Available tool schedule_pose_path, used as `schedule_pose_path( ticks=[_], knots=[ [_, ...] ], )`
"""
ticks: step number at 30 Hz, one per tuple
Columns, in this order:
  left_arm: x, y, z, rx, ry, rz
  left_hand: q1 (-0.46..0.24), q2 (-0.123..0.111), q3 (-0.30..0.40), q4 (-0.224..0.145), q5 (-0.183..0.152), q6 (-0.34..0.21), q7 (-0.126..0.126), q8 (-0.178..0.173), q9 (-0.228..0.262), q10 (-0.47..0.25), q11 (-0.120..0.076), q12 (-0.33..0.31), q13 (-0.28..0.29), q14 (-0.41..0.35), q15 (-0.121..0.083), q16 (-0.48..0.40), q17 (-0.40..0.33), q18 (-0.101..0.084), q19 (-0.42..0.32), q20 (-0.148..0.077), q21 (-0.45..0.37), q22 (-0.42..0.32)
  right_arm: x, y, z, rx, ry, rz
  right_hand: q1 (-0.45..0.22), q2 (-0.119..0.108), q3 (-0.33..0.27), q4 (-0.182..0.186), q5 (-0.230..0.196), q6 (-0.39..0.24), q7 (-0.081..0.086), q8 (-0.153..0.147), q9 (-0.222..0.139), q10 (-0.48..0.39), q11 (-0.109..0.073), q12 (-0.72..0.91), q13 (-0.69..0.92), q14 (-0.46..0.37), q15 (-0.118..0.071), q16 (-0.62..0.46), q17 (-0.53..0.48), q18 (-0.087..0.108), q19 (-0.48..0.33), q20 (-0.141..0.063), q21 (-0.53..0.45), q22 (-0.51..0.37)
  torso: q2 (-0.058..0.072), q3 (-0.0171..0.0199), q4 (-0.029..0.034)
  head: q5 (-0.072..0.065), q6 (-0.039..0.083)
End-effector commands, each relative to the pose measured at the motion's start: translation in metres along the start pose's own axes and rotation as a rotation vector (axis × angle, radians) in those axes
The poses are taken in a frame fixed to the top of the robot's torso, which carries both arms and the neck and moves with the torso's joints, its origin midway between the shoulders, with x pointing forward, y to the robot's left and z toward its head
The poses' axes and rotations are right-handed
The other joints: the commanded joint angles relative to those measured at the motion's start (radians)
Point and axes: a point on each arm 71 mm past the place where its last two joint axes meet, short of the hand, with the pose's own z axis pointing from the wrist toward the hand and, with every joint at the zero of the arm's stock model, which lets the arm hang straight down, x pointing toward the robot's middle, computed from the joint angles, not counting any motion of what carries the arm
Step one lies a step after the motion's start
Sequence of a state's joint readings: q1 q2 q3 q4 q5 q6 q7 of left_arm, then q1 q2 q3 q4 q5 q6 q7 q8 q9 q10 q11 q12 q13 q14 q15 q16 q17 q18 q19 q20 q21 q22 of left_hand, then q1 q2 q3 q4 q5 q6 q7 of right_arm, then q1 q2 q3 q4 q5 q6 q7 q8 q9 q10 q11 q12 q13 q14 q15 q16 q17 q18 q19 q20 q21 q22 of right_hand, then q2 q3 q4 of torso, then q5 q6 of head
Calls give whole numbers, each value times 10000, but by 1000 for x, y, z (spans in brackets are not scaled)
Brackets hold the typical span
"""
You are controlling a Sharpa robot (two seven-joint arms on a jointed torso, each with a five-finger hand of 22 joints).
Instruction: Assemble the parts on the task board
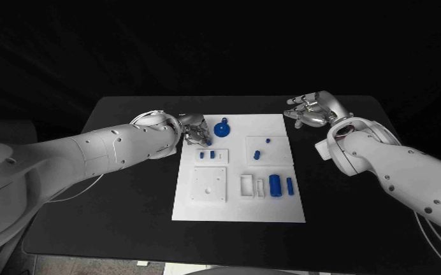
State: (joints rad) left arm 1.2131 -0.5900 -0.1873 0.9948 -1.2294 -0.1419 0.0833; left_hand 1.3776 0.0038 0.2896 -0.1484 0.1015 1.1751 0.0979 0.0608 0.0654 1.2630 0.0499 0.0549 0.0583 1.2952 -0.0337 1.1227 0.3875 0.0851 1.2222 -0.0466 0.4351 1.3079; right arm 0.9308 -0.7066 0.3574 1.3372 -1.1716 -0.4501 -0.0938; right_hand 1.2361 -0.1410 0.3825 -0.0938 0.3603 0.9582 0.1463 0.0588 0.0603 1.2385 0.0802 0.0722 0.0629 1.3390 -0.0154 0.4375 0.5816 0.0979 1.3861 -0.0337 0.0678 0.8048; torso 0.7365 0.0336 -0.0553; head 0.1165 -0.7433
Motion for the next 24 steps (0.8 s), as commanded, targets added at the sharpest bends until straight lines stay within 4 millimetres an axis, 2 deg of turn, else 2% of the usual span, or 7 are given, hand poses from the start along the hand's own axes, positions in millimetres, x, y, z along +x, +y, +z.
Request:
schedule_pose_path(
  ticks=[1, 11, 24],
  knots=[
    [2, -1, 1, -68, 211, 120, 78, -54, 17, -3, 43, -5, 9, 26, 3, -39, 24, 36, 2, 8, 13, -34, 20, 184, -37, -42, 56, 205, 1, 1, 0, -74, 30, 3, -16, -71, -12, 18, 44, 59, 13, 19, 8, -84, -19, -18, -14, -1, 78, 2, -8, 157, -5, 50, 60, -9, 0, 1, -9, 4, -2],
    [2, -3, 2, -6, 121, 120, 57, -68, 1, 3, 1, -7, 7, 23, 1, -60, 30, 35, 2, -4, 15, -20, 26, 182, -38, -40, 67, 202, 1, 1, 0, -72, 34, 4, -16, -71, -12, 18, 44, 59, 13, 19, 8, -84, -19, -18, -14, -1, 78, 2, -8, 157, -5, 50, 60, -9, 1, 2, -4, -3, 8],
    [-2, 0, 2, -84, -231, 92, 82, -168, 78, -14, 7, -309, 74, 16, -12, -167, 81, 35, 2, -9, 46, 8, 29, 214, -22, -15, 73, 200, 0, 0, 0, -63, 21, 1, -16, -71, -12, 18, 44, 59, 13, 19, 8, -84, -19, -18, -14, -1, 78, 2, -8, 157, -5, 50, 60, -9, 4, 7, -2, -19, 12]
  ],
)
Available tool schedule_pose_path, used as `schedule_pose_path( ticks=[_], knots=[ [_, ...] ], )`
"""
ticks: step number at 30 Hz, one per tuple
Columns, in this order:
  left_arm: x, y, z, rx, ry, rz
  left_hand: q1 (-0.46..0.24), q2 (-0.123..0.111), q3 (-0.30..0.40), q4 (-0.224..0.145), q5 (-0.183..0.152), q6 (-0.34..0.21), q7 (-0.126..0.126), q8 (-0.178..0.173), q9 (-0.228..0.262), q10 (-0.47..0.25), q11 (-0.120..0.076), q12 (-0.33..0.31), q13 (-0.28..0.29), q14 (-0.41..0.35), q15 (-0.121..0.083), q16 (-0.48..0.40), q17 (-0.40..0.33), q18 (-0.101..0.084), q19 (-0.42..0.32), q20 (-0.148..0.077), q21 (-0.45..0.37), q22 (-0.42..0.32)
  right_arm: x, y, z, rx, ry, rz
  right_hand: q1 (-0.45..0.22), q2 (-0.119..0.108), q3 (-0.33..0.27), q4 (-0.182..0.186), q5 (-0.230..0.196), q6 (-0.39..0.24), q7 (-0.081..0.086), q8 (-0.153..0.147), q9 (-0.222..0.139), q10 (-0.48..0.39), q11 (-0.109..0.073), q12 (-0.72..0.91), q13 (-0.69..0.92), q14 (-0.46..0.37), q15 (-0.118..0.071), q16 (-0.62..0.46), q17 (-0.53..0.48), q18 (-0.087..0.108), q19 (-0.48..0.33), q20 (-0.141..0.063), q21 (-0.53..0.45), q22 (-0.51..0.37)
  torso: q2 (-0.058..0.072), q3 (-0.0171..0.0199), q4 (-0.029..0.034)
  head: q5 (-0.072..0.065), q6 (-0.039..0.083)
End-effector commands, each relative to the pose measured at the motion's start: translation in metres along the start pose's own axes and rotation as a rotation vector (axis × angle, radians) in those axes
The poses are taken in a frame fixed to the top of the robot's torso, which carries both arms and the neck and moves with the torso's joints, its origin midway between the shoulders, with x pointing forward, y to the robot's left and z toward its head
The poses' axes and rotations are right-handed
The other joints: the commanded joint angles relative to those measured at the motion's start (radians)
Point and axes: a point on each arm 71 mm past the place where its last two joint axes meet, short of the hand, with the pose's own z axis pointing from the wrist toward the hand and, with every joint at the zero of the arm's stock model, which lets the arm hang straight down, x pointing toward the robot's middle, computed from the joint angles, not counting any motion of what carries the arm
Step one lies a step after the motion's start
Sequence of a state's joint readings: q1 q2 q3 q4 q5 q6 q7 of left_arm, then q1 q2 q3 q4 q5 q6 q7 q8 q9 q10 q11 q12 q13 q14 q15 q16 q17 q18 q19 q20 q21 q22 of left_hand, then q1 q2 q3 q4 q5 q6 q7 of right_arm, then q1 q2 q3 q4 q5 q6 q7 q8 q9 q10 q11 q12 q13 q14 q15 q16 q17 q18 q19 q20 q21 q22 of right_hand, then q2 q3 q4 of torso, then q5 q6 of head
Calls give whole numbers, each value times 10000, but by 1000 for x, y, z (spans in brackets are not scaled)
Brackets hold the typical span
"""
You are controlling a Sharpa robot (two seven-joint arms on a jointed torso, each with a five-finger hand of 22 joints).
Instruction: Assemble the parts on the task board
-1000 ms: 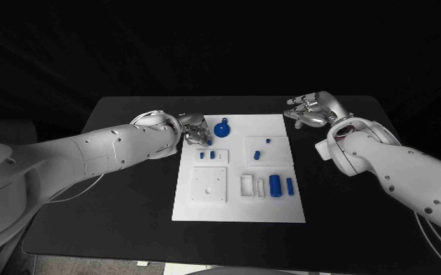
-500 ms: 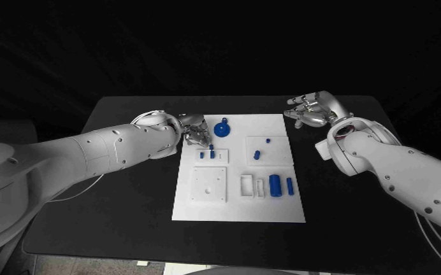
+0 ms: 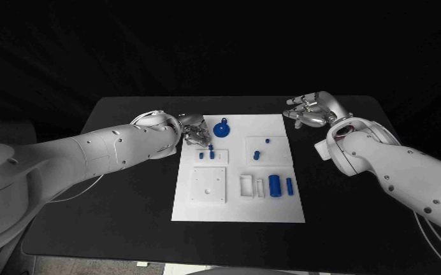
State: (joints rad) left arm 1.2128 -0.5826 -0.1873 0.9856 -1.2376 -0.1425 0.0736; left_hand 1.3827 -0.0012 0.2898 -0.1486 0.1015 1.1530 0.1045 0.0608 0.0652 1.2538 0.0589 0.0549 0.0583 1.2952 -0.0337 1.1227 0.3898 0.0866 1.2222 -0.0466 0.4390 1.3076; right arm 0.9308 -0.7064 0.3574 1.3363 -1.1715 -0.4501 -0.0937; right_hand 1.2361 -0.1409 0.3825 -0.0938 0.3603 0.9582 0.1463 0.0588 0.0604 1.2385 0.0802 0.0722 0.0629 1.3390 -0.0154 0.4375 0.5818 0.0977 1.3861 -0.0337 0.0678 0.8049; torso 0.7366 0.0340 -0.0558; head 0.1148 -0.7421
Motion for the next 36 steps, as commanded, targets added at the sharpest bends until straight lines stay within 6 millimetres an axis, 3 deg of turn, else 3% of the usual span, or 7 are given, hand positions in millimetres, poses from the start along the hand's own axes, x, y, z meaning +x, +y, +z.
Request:
schedule_pose_path(
  ticks=[1, 6, 15, 25, 29, 32, 36],
  knots=[
    [-2, 0, 0, 18, -299, -26, 36, -133, 86, -17, 6, -120, 14, 14, -12, -79, -6, 35, 2, -9, 48, 6, 5, 201, -22, -14, 35, 203, 0, 1, 0, -69, 21, 1, -16, -71, -12, 18, 44, 59, 13, 19, 8, -85, -19, -17, -13, -1, 78, 2, -10, 159, -5, 50, 60, -10, 2, 1, 4, -6, 1],
    [-5, 1, -1, 98, -633, -184, 64, -296, 210, -92, 40, -554, 31, 14, -17, -149, 22, 35, 1, -19, 63, -17, -11, 228, -28, 2, 51, 208, 0, 0, 0, -66, 10, -3, -16, -71, -12, 18, 44, 59, 13, 19, 8, -85, -19, -17, -13, -1, 78, 2, -10, 159, -5, 50, 60, -10, 3, -12, -2, -18, 13],
    [-11, -1, -4, 539, -1396, -455, 91, -664, 545, -320, 107, -740, 121, 22, -13, -491, 167, 59, 5, -379, 169, -240, -108, 270, -302, 82, 56, 213, 0, 0, 0, -77, 5, 1, 2, -74, -11, 4, 38, 60, 13, 18, 7, -104, -14, -19, -13, 2, 78, 3, -15, 163, 1, 48, 64, -34, 3, -16, 4, -58, 1],
    [-10, -7, -10, 1420, -1368, -222, 383, -660, 365, -669, 197, -196, 42, 55, 10, 70, 18, 134, 22, -596, 75, -252, -124, 193, -606, -3, 210, 255, 0, 0, 0, -83, 15, -9, -3, -65, 33, -44, 13, 321, -6, 31, 19, -88, -26, -17, -14, 24, 64, 29, 1, 167, 26, 36, 84, -1, 4, -10, 2, -81, -7],
    [-6, -11, -11, 1751, -1006, 331, 600, -589, 686, -1298, 337, -9, -11, 27, -5, 15, 75, 155, 25, -880, 45, -136, -69, 239, -1182, -74, 1158, 289, 0, -1, 0, -77, 24, -16, -4, -59, 44, -54, 15, 372, -9, 34, 22, -86, -27, -18, -14, 29, 61, 35, 6, 168, 31, 33, 88, 7, 1, -15, 8, -86, -2],
    [-4, -15, -11, 1997, -751, 970, 745, -666, 722, -1316, 335, 21, -89, 21, -10, -62, 61, 401, 49, -1103, 9, 125, 58, 235, -1624, -102, 1875, 259, 0, -1, 0, -75, 37, -18, -18, -61, 49, -62, 13, 391, -11, 32, 21, -86, -29, -19, -14, 38, 58, 44, 12, 169, 40, 30, 93, 17, 4, -18, 15, -85, 10],
    [-2, -17, -10, 2098, -590, 1571, 857, -693, 512, -1329, 320, -1, -152, 19, -11, -134, 2, 1017, 90, -1248, -23, 448, 204, 216, -1767, -135, 2120, 230, 0, -1, 0, -78, 51, -16, -18, -61, 49, -62, 13, 391, -11, 32, 21, -86, -29, -19, -14, 38, 58, 44, 12, 169, 40, 30, 93, 17, 2, -10, 3, -70, 20]
  ],
)
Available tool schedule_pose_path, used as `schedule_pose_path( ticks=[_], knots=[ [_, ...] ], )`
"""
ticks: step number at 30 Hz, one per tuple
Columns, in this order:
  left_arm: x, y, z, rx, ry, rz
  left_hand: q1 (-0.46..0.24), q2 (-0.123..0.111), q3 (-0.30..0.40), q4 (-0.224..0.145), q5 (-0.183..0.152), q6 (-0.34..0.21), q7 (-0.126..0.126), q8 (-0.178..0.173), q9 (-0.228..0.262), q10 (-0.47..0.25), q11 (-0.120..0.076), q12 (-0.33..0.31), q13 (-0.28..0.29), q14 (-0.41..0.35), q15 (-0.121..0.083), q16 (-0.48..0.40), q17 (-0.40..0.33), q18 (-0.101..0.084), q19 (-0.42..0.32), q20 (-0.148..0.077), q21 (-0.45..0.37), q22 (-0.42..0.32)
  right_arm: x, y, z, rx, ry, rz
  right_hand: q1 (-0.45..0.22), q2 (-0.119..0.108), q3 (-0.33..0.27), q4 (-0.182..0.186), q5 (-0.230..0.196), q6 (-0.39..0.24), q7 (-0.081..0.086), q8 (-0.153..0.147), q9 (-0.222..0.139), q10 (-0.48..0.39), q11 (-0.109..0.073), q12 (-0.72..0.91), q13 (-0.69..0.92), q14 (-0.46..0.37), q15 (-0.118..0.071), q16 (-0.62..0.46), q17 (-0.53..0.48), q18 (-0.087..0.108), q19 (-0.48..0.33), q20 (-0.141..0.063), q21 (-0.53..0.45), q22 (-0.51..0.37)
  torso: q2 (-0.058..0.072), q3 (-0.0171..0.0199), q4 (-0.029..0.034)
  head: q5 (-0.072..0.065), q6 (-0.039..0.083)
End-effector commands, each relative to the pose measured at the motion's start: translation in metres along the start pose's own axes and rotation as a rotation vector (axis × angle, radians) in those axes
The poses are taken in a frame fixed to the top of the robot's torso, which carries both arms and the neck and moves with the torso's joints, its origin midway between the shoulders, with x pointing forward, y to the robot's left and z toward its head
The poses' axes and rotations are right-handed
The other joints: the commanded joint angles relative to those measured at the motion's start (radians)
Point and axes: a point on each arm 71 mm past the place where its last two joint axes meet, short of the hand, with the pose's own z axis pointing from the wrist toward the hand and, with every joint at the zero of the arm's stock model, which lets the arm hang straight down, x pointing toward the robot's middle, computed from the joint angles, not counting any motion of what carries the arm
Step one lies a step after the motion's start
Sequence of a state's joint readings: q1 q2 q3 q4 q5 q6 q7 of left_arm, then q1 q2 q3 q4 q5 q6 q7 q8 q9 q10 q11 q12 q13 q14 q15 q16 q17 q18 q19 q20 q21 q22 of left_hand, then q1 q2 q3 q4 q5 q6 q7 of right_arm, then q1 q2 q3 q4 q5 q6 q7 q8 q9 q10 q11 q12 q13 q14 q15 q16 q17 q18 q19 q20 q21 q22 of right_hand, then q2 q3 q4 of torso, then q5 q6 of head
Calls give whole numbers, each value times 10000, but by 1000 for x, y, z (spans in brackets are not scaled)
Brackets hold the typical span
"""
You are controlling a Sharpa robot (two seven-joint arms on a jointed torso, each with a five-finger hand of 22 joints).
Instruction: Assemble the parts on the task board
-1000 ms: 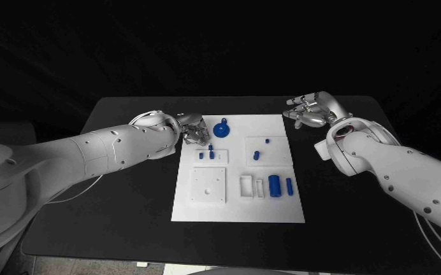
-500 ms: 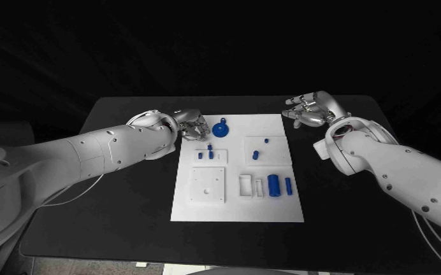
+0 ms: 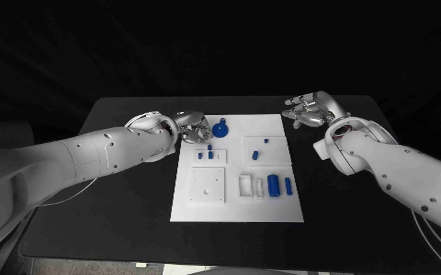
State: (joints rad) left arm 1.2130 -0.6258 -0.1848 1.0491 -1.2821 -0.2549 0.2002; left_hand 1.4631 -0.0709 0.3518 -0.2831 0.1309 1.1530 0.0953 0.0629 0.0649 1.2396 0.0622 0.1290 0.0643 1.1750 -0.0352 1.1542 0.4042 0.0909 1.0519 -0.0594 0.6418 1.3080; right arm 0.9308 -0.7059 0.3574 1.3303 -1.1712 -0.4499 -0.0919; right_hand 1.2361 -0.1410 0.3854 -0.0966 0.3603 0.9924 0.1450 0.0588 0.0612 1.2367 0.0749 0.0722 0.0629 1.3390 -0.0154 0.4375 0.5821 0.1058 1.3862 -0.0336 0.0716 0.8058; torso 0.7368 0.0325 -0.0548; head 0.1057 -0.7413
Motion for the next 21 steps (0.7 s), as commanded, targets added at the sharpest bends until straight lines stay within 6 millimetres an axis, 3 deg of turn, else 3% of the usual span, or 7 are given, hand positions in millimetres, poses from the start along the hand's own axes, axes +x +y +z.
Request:
schedule_pose_path(
  ticks=[1, 7, 12, 15, 18, 21],
  knots=[
    [4, -6, 2, 645, 491, 1136, 56, 9, -187, 33, 22, -13, -88, -1, -8, 91, -70, 552, 86, -54, -20, 311, 155, 175, -57, -17, 115, 213, 1, 1, 0, -110, 74, 1, -18, -61, 20, -33, 13, 48, 3, 32, 13, -68, 24, -19, -14, 38, 58, 44, 8, 88, 40, 29, 55, 9, 0, 7, -9, 23, 12],
    [5, -8, 9, 673, 657, 1887, 86, 29, -306, 16, 9, -29, -141, 3, -6, -841, -134, 2945, 284, -320, 14, 903, 383, 209, -45, 20, 174, 204, 2, 1, 0, -113, 95, 10, -18, -61, 20, -33, 13, 48, 3, 32, 13, -68, 24, -19, -14, 38, 58, 44, 8, 88, 40, 29, 55, 9, 3, 12, -24, 37, 29],
    [7, -13, 15, 698, 821, 2275, 107, -78, -204, -15, 13, -23, -190, -3, -9, -1980, -245, 5439, 1329, -537, 26, 1381, 533, 232, 83, 21, 181, 196, 2, 2, 1, -115, 110, 17, -49, -49, 30, -52, 14, 50, 1, 30, 13, -62, 21, -18, -13, 37, 57, 55, 22, 86, 43, 28, 51, 30, 4, 23, -29, 42, 16],
    [9, -17, 18, 718, 947, 2443, 54, -120, -153, -6, -9, -32, -197, -1, -7, -2382, -265, 6227, 1597, -624, 28, 1562, 557, 238, 130, 40, 212, 205, 3, 2, 1, -116, 116, 20, -49, -49, 30, -52, 14, 50, 1, 30, 13, -62, 21, -18, -13, 37, 57, 55, 22, 86, 43, 28, 51, 30, 3, 21, -18, 31, 18],
    [11, -21, 21, 759, 1091, 2589, -11, -128, -146, 32, -76, -57, -215, 0, -5, -3078, -330, 7902, 2269, -799, 30, 1995, 626, 243, 224, 41, 249, 199, 3, 2, 1, -119, 123, 24, -49, -49, 30, -52, 14, 50, 1, 30, 13, -62, 21, -18, -13, 37, 57, 55, 22, 86, 43, 28, 51, 30, -1, 21, -8, 22, 13],
    [13, -23, 23, 794, 1260, 2711, -15, -188, -195, 9, -99, -77, -256, -2, -6, -3318, -384, 8508, 2495, -890, 14, 2144, 624, 230, 273, 50, 244, 195, 3, 2, 1, -124, 128, 28, -49, -49, 30, -52, 14, 50, 1, 30, 13, -62, 21, -18, -13, 37, 57, 55, 22, 86, 43, 28, 51, 30, -3, 23, -9, 19, 12]
  ],
)
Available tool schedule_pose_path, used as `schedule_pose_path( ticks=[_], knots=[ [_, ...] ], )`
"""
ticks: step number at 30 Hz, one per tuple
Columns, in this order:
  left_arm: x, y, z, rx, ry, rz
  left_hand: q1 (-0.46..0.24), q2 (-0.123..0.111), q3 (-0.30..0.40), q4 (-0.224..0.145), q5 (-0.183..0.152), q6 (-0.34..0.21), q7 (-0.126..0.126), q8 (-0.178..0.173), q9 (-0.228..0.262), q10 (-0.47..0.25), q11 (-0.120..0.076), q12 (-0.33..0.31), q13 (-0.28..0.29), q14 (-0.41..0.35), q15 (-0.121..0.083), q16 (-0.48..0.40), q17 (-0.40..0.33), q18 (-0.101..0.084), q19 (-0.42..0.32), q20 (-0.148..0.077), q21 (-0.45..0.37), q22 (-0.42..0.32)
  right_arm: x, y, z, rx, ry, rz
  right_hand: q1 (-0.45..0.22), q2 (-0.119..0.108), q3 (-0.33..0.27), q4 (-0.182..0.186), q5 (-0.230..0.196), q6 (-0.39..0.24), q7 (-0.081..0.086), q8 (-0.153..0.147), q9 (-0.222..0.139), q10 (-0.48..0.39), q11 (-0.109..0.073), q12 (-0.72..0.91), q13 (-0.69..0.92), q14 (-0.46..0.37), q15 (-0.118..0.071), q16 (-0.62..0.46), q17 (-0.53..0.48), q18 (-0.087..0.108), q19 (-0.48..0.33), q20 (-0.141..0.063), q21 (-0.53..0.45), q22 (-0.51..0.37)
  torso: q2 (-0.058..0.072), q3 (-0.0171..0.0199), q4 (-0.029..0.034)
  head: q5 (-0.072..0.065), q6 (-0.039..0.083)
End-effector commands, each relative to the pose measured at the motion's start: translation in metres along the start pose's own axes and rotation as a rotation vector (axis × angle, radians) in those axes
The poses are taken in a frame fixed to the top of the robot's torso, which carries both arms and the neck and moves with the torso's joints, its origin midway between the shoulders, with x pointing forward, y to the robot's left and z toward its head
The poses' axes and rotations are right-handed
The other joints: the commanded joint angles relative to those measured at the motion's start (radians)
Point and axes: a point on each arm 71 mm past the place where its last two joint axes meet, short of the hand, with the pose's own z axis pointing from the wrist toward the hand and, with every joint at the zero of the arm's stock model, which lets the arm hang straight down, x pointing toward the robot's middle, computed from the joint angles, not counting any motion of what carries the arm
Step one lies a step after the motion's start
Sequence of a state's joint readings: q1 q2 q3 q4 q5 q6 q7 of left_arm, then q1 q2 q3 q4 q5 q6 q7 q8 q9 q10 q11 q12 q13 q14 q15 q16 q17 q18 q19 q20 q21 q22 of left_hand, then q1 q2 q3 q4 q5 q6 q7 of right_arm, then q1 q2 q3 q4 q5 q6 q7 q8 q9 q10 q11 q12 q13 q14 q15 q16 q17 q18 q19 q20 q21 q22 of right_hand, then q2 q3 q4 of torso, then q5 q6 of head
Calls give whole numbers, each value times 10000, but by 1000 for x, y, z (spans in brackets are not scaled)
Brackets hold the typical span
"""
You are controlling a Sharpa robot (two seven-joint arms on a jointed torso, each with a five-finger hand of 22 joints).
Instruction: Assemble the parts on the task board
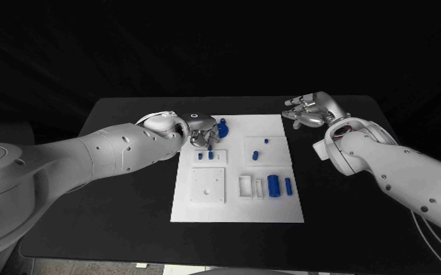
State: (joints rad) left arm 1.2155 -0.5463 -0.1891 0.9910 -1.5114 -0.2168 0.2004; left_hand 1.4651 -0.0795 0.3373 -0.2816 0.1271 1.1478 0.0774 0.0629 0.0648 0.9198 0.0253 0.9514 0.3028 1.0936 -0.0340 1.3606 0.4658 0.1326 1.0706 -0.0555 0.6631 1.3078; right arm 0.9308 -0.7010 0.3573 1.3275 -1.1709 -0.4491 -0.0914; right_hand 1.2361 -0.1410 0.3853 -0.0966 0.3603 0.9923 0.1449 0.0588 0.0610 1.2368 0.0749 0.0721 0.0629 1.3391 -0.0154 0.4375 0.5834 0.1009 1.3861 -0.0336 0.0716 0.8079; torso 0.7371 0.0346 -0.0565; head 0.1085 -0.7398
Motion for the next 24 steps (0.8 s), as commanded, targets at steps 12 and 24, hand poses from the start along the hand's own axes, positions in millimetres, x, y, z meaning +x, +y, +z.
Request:
schedule_pose_path(
  ticks=[12, 24],
  knots=[
    [10, -7, 3, -3, 1242, 943, -70, -87, -225, -11, -147, 83, -112, -3, -4, -952, -41, 2014, 465, -651, 48, 773, -190, -193, 106, 63, -10, 211, 1, 1, 0, -104, 105, 14, -66, -43, 22, -61, 25, 45, 2, 32, 15, -63, 21, -18, -14, 34, 57, 59, 18, 135, 47, 28, 41, 18, -4, -12, 13, -41, 2],
    [8, -5, 5, -143, 1093, 1221, -106, -26, -206, 29, -380, 89, -75, -4, -4, -937, -70, 2343, 427, -628, 39, 944, -351, -175, 147, 68, 63, 181, 2, 1, 0, -93, 106, 19, -79, -34, 19, -55, 26, 49, 2, 31, 15, -63, 22, -18, -14, 34, 59, 59, 19, 134, 50, 30, 37, 18, 1, -14, 13, -59, 9]
  ],
)
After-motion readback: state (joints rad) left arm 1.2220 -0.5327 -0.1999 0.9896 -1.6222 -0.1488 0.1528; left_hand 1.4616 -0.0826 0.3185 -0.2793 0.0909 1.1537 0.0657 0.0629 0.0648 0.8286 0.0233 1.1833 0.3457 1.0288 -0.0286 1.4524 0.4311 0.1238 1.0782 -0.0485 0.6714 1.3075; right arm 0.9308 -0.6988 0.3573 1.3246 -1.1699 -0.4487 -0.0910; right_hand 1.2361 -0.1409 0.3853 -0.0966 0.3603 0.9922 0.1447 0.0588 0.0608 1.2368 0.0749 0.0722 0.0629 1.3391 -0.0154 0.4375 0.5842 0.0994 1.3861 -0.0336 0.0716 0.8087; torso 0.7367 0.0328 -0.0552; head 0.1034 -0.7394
